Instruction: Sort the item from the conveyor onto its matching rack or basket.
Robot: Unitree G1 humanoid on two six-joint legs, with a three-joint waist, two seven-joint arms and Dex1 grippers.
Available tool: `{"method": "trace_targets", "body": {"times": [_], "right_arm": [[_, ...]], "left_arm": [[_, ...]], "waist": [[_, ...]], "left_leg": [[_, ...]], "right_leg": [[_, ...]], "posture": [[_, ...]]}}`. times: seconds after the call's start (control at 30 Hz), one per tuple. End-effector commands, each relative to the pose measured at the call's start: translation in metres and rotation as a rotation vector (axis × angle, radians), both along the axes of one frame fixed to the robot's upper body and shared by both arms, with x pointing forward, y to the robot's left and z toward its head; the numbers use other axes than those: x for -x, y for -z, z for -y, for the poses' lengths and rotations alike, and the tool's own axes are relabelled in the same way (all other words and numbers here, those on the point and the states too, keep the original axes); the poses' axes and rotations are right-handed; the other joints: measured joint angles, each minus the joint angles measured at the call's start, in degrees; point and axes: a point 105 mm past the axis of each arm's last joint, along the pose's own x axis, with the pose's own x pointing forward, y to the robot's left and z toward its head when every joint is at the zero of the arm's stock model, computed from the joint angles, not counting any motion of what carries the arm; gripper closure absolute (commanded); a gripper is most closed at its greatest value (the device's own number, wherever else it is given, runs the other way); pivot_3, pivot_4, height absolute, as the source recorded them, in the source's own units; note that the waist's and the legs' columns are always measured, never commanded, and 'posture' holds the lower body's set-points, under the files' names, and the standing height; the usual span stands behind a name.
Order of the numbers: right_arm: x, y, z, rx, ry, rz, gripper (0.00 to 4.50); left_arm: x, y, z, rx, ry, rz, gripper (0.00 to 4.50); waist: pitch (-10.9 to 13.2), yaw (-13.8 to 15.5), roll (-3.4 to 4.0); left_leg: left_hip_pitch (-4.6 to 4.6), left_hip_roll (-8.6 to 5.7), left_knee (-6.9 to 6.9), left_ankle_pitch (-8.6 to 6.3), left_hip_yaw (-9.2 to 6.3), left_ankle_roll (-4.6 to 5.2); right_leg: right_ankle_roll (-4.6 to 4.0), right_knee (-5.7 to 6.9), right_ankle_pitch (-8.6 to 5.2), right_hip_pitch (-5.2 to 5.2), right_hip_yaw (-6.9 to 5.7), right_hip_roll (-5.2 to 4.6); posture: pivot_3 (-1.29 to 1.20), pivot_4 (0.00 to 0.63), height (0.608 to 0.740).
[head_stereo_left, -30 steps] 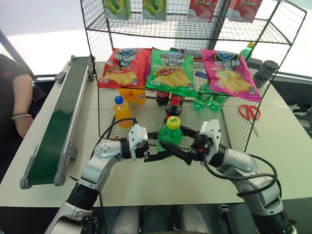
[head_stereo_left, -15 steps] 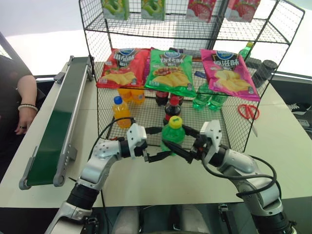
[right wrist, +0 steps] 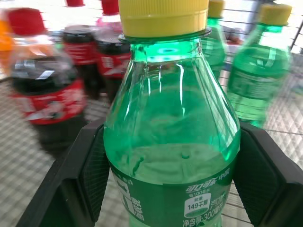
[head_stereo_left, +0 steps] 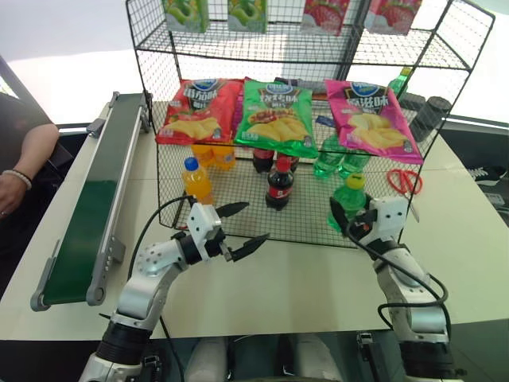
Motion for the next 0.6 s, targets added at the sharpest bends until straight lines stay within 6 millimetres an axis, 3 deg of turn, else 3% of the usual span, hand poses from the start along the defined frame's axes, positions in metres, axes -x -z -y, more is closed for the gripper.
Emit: {"method": "trace_targets", "body": {"times": [0.03, 0.23, 0.47, 0.53, 0.57, 0.6], "right_arm": [[-0.014, -0.019, 0.012, -0.042, 0.07, 0.109, 1.47], [-0.035, -0.013, 0.017, -0.097, 0.093, 0.103, 1.47], [-0.041, -0.011, 0.018, -0.126, 0.092, 0.106, 1.47], [-0.04, -0.01, 0.017, -0.136, 0.087, 0.101, 0.39], [-0.04, -0.01, 0.017, -0.138, 0.086, 0.1, 0.05], [-0.039, -0.01, 0.017, -0.132, 0.087, 0.1, 0.05]], "left_arm": [[0.006, -0.016, 0.001, 0.02, 0.016, 0.038, 0.03], [0.005, -0.016, 0.001, 0.011, 0.009, 0.039, 0.03], [0.004, -0.017, 0.001, -0.001, 0.008, 0.048, 0.03], [0.004, -0.017, 0.001, -0.004, 0.013, 0.05, 0.0], [0.003, -0.017, 0.002, -0.004, 0.015, 0.05, 0.0], [0.003, -0.017, 0.003, -0.004, 0.016, 0.05, 0.0]], "waist": [[0.0, 0.04, 0.06], [0.02, 0.1, 0.1], [0.01, 0.07, 0.11], [0.01, 0.05, 0.11], [0.01, 0.04, 0.11], [0.01, 0.06, 0.11]], "left_leg": [[0.0, 0.0, 0.0, 0.0, 0.0, 0.0], [-0.01, -0.02, 0.01, 0.0, 0.03, 0.0], [-0.01, -0.02, 0.01, 0.01, 0.03, -0.02], [0.0, -0.01, 0.01, 0.02, 0.03, -0.03], [0.0, -0.01, 0.01, 0.02, 0.02, -0.02], [0.01, 0.0, 0.01, 0.02, 0.02, -0.02]], "right_leg": [[0.0, 0.0, 0.0, 0.0, 0.0, 0.01], [0.0, -0.01, 0.0, 0.01, 0.0, 0.01], [0.0, 0.0, 0.0, 0.02, 0.0, 0.0], [0.0, 0.0, 0.0, 0.03, 0.0, -0.01], [0.01, 0.0, 0.0, 0.02, 0.0, -0.01], [0.0, 0.0, 0.0, 0.03, 0.0, -0.01]], "posture": [[0.0, 0.15, 0.729], [0.0, 0.15, 0.729], [0.0, 0.15, 0.729], [0.0, 0.15, 0.729], [0.0, 0.15, 0.729], [0.0, 0.15, 0.729]]}}
